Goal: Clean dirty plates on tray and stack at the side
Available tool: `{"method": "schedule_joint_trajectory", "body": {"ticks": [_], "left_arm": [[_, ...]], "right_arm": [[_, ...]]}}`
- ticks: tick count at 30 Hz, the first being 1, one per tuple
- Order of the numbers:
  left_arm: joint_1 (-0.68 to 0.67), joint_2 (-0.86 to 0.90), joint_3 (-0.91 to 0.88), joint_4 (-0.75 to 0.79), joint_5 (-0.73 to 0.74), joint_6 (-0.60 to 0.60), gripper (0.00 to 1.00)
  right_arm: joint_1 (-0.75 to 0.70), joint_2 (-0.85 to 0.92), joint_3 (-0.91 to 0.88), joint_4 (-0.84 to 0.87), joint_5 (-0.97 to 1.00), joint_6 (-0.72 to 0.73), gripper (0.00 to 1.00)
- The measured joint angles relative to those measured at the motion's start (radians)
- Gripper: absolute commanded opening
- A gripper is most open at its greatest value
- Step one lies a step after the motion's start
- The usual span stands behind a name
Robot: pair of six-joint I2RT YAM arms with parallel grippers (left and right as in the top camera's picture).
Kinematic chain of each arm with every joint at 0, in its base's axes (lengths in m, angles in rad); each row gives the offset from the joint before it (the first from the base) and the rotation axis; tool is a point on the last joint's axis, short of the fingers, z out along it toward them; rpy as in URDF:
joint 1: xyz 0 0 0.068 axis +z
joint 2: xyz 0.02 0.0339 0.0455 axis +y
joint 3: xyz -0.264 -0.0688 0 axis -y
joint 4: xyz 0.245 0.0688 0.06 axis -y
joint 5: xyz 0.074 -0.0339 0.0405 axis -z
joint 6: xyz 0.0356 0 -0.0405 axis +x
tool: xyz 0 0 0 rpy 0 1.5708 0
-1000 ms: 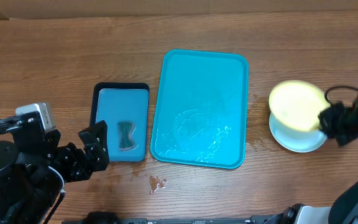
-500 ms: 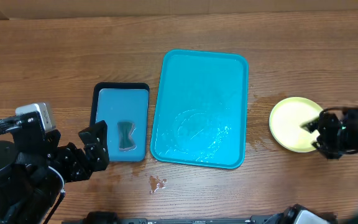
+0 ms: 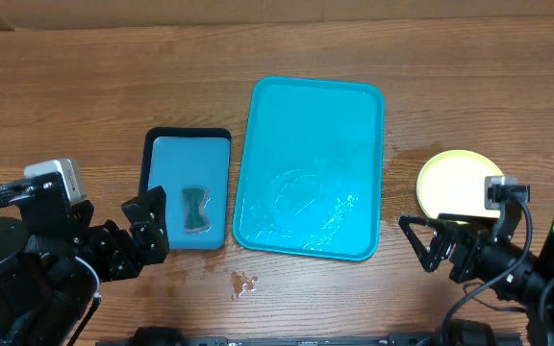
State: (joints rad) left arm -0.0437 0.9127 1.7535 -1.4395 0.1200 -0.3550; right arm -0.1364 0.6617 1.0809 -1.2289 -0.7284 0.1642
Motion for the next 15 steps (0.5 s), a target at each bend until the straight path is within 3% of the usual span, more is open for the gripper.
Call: {"method": "schedule_joint_trajectory", "body": {"ticks": [4,8,15], "left_arm": [[0.0,0.0,0.0,-0.002,0.0,0.0,1.0],[0.0,0.0,0.0,-0.003,0.0,0.0,1.0],[0.0,0.0,0.0,-0.005,0.0,0.0,1.0]], "right_arm": [[0.011,-0.011,0.0,0.065,0.076,-0.005,1.0],[0.079,-0.031,-0.031,0.286,0.126,-0.079,1.0],[0.143,-0.237,-0.29,0.588,0.209,-0.155,1.0]]}}
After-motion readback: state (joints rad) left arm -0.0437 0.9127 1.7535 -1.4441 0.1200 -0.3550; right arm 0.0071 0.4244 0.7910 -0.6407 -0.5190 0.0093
